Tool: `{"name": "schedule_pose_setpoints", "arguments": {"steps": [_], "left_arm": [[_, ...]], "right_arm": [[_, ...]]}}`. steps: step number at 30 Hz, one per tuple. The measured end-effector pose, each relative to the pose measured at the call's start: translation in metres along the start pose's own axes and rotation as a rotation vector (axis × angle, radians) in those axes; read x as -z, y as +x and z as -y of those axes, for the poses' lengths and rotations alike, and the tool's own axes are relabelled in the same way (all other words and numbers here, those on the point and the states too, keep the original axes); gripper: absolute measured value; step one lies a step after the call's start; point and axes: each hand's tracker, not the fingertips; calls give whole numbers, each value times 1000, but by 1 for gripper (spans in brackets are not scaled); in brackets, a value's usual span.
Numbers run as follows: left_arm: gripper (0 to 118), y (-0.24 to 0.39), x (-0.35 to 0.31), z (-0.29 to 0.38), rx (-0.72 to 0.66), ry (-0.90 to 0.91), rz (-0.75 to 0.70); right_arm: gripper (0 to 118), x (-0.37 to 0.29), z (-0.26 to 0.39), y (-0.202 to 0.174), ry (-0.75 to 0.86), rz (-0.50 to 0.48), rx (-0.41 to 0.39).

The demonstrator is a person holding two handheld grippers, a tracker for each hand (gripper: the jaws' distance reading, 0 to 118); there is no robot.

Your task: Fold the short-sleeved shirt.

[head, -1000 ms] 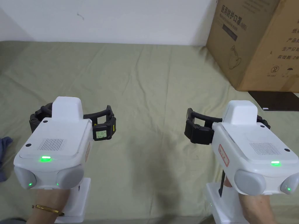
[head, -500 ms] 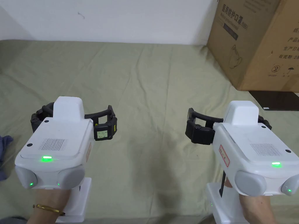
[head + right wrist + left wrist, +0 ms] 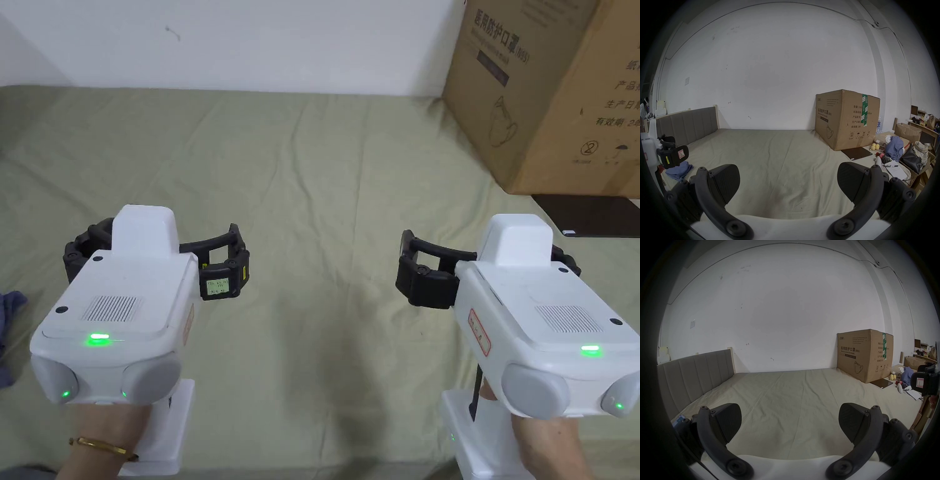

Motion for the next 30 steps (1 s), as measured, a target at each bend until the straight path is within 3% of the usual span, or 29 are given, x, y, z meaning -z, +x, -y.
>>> {"name": "schedule_pose_setpoints", "arguments": {"steps": [30], "left_arm": [[118,1,1,0,3,-1,7]], "right_arm": [[118,2,-4,0,-12,-6,-2]]}}
